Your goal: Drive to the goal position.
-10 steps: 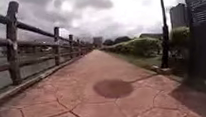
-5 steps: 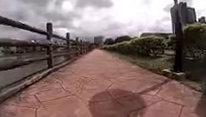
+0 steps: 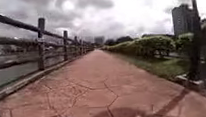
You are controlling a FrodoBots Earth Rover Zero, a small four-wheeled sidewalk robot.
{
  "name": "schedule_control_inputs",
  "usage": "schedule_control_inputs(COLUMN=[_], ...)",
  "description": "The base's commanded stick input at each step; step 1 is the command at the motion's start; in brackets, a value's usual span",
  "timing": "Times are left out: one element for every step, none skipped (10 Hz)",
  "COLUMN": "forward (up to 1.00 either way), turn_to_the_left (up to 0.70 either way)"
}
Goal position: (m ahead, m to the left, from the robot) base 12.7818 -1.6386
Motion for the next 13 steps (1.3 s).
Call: schedule_control_inputs(forward=[1.00, 1.00, 1.00, 1.00, 1.00, 1.00, 1.00, 1.00, 1.00, 1.00, 1.00, 1.00, 1.00], turn_to_the_left=[0.00, 0.00, 0.00, 0.00, 0.00, 0.00, 0.00, 0.00, 0.00, 0.00, 0.00, 0.00, 0.00])
